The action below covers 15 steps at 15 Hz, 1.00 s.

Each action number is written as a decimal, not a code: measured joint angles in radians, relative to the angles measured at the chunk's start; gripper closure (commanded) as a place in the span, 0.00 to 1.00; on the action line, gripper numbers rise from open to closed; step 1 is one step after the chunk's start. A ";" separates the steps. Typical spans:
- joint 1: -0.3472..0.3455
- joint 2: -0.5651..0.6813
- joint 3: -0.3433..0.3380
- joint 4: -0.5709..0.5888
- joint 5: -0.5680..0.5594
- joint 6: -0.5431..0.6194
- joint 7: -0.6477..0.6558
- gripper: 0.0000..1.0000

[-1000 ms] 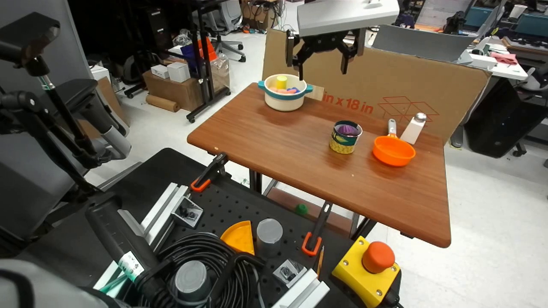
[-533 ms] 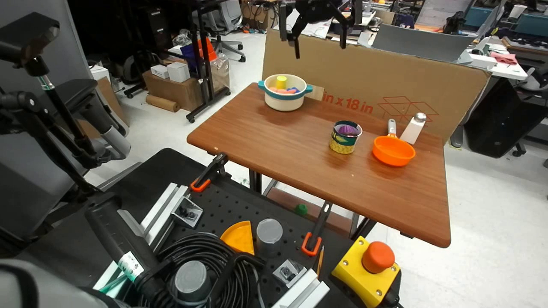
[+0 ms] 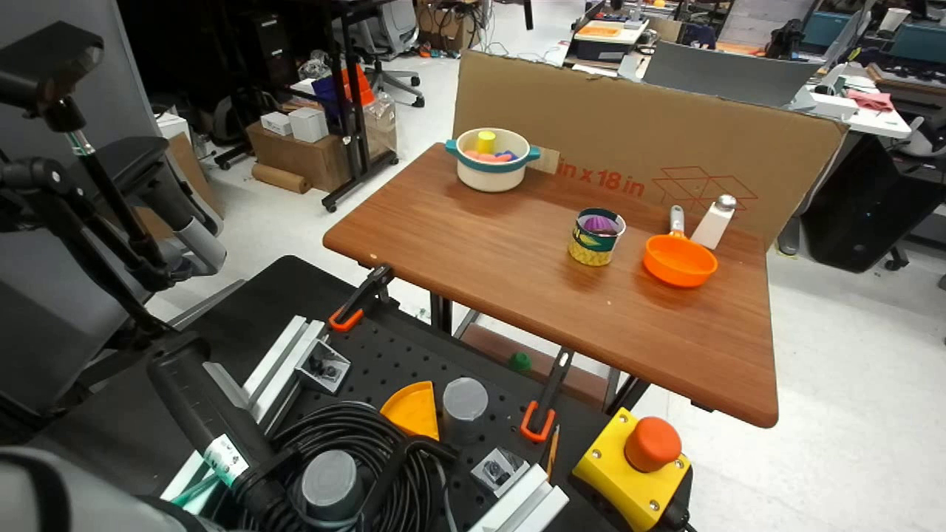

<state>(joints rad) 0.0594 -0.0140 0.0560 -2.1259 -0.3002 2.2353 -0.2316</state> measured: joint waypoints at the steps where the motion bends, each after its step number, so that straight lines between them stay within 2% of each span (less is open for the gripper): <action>1: 0.000 0.000 0.000 0.032 -0.028 -0.042 0.043 0.00; 5: 0.002 0.010 0.005 0.144 -0.153 -0.211 0.211 0.00; 8: 0.009 0.026 0.010 0.198 -0.165 -0.299 0.237 0.00; 12: 0.009 0.027 0.010 0.184 -0.148 -0.267 0.193 0.00; 15: -0.004 0.022 -0.002 0.120 -0.077 -0.167 0.104 0.00</action>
<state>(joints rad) 0.0557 0.0075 0.0542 -2.0055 -0.3770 2.0688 -0.1272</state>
